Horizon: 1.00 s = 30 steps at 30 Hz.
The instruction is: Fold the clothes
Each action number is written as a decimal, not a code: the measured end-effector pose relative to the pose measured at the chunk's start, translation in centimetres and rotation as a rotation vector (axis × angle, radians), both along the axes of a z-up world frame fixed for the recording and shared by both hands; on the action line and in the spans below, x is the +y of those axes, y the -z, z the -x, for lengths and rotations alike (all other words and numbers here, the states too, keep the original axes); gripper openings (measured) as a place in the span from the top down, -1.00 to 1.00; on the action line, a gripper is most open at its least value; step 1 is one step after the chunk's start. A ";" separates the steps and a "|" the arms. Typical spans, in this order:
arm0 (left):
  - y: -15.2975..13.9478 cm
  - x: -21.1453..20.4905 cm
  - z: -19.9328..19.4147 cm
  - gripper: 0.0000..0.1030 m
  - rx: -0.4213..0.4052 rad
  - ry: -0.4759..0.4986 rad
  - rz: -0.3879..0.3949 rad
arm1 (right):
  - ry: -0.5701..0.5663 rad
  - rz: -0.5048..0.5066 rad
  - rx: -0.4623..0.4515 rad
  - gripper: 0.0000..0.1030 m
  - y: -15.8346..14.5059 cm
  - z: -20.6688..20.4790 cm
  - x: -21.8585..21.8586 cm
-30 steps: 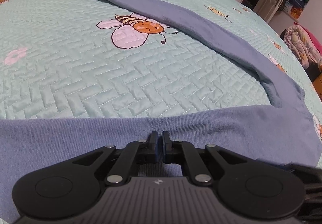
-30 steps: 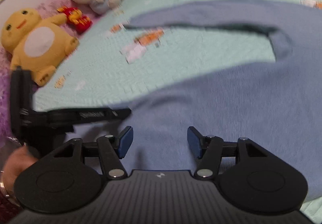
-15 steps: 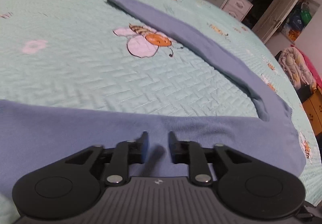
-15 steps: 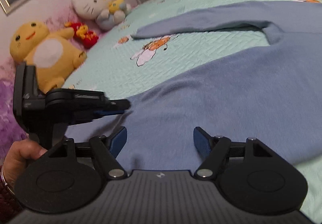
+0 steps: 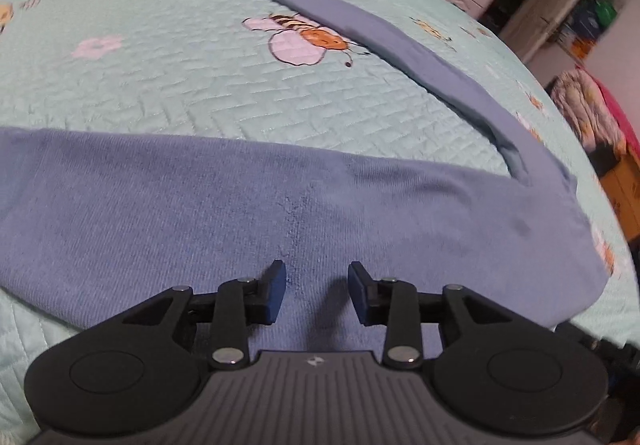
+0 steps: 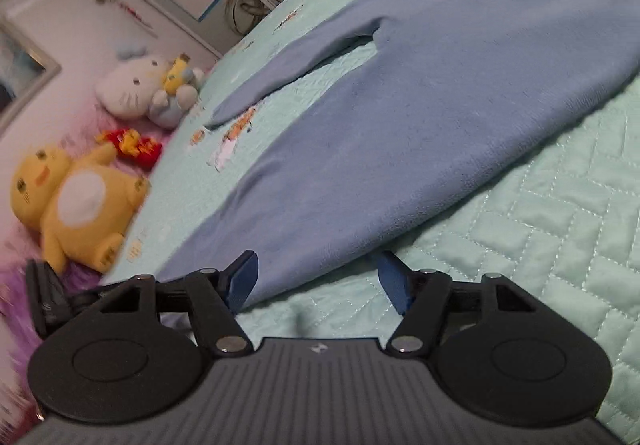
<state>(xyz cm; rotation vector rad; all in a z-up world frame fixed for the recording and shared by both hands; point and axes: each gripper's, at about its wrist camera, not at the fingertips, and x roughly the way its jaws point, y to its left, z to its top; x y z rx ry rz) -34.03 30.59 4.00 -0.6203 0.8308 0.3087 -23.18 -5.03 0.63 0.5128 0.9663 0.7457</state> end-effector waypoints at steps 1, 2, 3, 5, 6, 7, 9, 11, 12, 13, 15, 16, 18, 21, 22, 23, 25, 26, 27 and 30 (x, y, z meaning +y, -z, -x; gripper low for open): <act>-0.2 0.5 0.0 0.25 -0.006 -0.023 0.034 | -0.008 -0.001 0.005 -0.31 -0.2 -0.1 0.1; -0.5 1.2 0.1 0.25 -0.022 -0.052 0.079 | -0.017 -0.007 0.005 -0.31 -0.5 -0.3 0.2; -0.8 1.9 0.3 0.25 -0.050 -0.075 0.117 | -0.027 -0.013 0.005 -0.32 -0.8 -0.4 0.4; -1.7 3.3 0.4 0.25 -0.110 -0.114 0.166 | -0.041 -0.045 0.008 -0.32 -1.6 -0.8 0.5; -2.2 3.9 0.4 0.25 -0.134 -0.133 0.171 | -0.046 -0.064 0.005 -0.32 -2.1 -1.1 0.5; -2.7 4.6 0.4 0.25 -0.160 -0.152 0.182 | -0.050 -0.072 -0.012 -0.32 -2.8 -1.5 0.7; -3.5 5.9 0.4 0.19 -0.207 -0.186 0.216 | -0.054 -0.088 -0.066 -0.32 -4.8 -2.5 1.0; -3.9 7.3 0.1 0.19 -0.227 -0.209 0.248 | -0.052 -0.099 -0.129 -0.32 -7.1 -3.8 1.2; -4.1 8.0 -0.1 0.18 -0.236 -0.221 0.264 | -0.047 -0.103 -0.159 -0.32 -8.2 -4.4 1.3; -4.2 8.5 -0.2 0.17 -0.240 -0.219 0.269 | -0.028 -0.107 -0.187 -0.33 -9.4 -5.1 1.1; -4.2 8.8 -0.4 0.13 -0.235 -0.183 0.257 | 0.030 -0.140 -0.219 -0.35 -10.7 -6.3 0.1; -4.0 8.6 -0.3 0.12 -0.229 -0.164 0.253 | 0.060 -0.162 -0.229 -0.37 -11.1 -6.8 -0.4; -3.3 8.3 0.1 0.09 -0.212 -0.132 0.256 | 0.138 -0.174 -0.216 -0.37 -10.6 -7.5 -1.9; -1.4 8.2 1.5 0.09 -0.185 -0.131 0.276 | 0.299 -0.157 -0.108 -0.37 -7.3 -7.5 -4.9; -0.8 8.3 2.0 0.09 -0.176 -0.138 0.294 | 0.344 -0.147 -0.060 -0.37 -6.0 -7.2 -5.9; -0.2 8.3 2.4 0.09 -0.169 -0.147 0.316 | 0.390 -0.136 -0.013 -0.37 -4.7 -7.0 -6.9; 0.5 7.9 2.7 0.09 -0.143 -0.142 0.325 | 0.472 -0.104 0.052 -0.38 -2.6 -6.3 -8.8; 0.6 7.4 2.5 0.09 -0.129 -0.126 0.308 | 0.510 -0.085 0.075 -0.40 -1.7 -6.0 -9.6; 0.6 7.0 2.3 0.09 -0.119 -0.113 0.288 | 0.546 -0.074 0.095 -0.40 -0.9 -5.7 -10.5; 1.0 6.3 1.7 0.07 -0.091 -0.115 0.255 | 0.598 -0.119 0.109 -0.37 0.4 -5.4 -11.7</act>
